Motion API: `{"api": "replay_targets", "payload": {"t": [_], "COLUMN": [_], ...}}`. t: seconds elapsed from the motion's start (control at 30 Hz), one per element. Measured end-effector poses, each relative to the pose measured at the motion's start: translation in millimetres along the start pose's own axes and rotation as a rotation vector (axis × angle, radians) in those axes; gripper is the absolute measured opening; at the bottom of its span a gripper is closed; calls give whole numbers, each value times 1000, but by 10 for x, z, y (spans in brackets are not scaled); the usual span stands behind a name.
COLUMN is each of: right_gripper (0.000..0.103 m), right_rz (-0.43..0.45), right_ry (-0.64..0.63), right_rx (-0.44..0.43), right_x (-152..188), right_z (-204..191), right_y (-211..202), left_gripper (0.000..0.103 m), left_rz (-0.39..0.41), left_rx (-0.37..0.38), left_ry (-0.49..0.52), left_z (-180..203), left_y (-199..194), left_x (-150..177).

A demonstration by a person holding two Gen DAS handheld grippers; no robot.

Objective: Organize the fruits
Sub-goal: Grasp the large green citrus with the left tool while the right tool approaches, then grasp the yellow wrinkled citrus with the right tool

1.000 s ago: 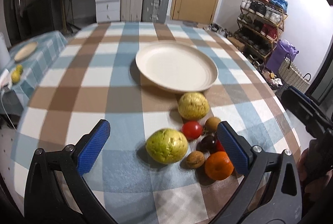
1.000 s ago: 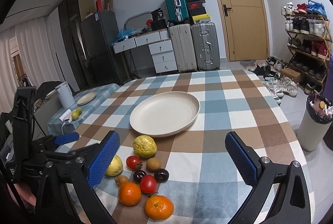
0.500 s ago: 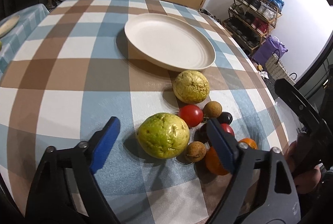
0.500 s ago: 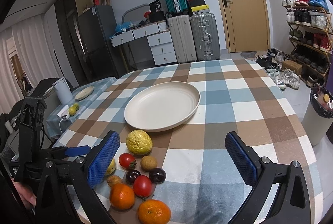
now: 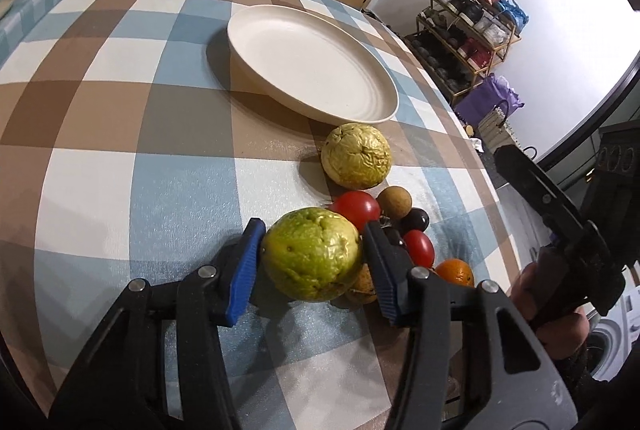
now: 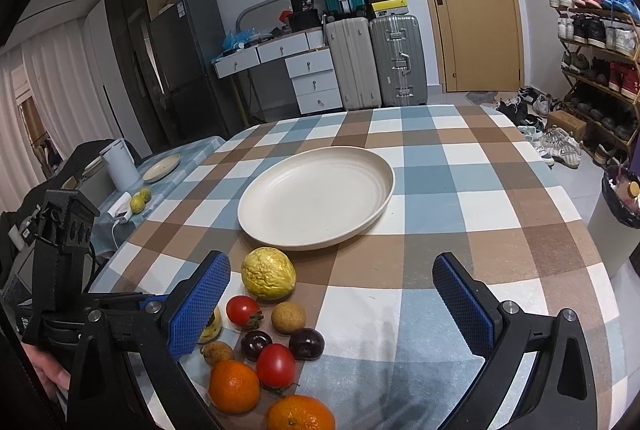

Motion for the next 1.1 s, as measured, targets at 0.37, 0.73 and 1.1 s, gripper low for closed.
{"api": "replay_targets", "payload": {"t": [0.37, 0.73, 1.1], "right_gripper": [103, 103, 101], "right_rz": [-99, -267, -361], "right_ry": [-29, 27, -14], "right_rx": [-91, -191, -192], "right_x": [-88, -170, -217], "right_z": [-177, -252, -378], "right_y": [247, 657, 917], "left_gripper": [48, 48, 48], "left_rz": [38, 82, 96], "left_rx": [30, 7, -15], "left_ry": [-11, -16, -16], "left_z": [-179, -332, -379], "left_y": [-196, -392, -438], "left_x": [-48, -79, -134]}}
Point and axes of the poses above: each gripper's, at about its wrist camera, not at the fingertips, and y roughly the way its jaws point, z to its right, x to its underside, the point moved 3 cm from there along y, roughly the way its jaws point, and after that the axes turned 15 degrees about -z, right-handed, at the moved point
